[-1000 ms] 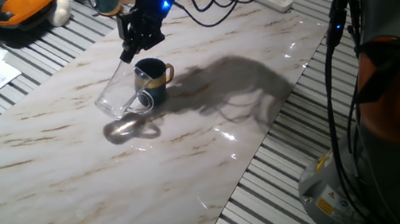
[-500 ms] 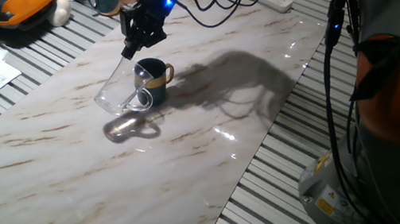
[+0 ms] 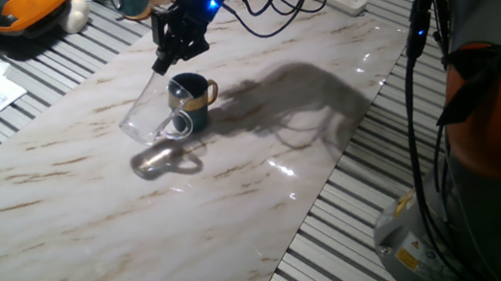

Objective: Pour the water from one cup into another empty cup

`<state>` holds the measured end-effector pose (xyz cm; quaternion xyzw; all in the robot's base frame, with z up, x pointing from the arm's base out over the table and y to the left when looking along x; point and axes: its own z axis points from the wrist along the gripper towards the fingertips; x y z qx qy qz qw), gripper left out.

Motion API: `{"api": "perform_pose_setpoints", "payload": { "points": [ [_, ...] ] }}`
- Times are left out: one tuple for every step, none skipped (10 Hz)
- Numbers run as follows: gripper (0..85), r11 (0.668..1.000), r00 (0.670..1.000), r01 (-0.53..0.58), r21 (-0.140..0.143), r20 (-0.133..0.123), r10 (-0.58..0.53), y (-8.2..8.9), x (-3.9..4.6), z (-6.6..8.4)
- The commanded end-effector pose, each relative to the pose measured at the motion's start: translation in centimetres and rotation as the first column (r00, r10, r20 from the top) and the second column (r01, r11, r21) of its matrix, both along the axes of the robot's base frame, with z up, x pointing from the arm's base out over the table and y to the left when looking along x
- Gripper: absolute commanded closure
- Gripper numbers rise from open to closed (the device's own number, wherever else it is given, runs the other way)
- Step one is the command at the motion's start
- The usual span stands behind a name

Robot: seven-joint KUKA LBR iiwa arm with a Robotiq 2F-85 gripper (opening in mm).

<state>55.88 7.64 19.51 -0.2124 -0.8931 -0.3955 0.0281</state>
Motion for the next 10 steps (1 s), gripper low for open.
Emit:
{"api": "perform_pose_setpoints", "payload": {
  "points": [
    [85.0,1.0,1.0,0.002,0.001,-0.001,-0.002,0.0,-0.01,0.0],
    [85.0,1.0,1.0,0.002,0.001,-0.001,-0.002,0.0,-0.03,0.1],
    [85.0,1.0,1.0,0.002,-0.001,-0.001,-0.002,0.0,-0.04,0.2],
    [85.0,1.0,1.0,0.003,-0.001,-0.002,-0.003,0.1,-0.02,0.3],
    [85.0,1.0,1.0,0.01,0.003,-0.007,-0.01,0.2,0.01,0.6],
    [85.0,1.0,1.0,0.016,0.004,-0.011,-0.016,0.3,-0.02,0.8],
    [85.0,0.999,0.999,0.028,0.021,-0.015,-0.028,0.4,-0.03,1.0],
    [85.0,0.999,0.999,0.035,0.031,-0.017,-0.035,0.5,0.0,1.1],
    [85.0,0.999,0.999,0.035,0.032,-0.017,-0.035,0.5,0.0,1.2],
    [85.0,0.999,0.999,0.035,0.032,-0.017,-0.035,0.5,-0.05,1.4]
  ]
}}
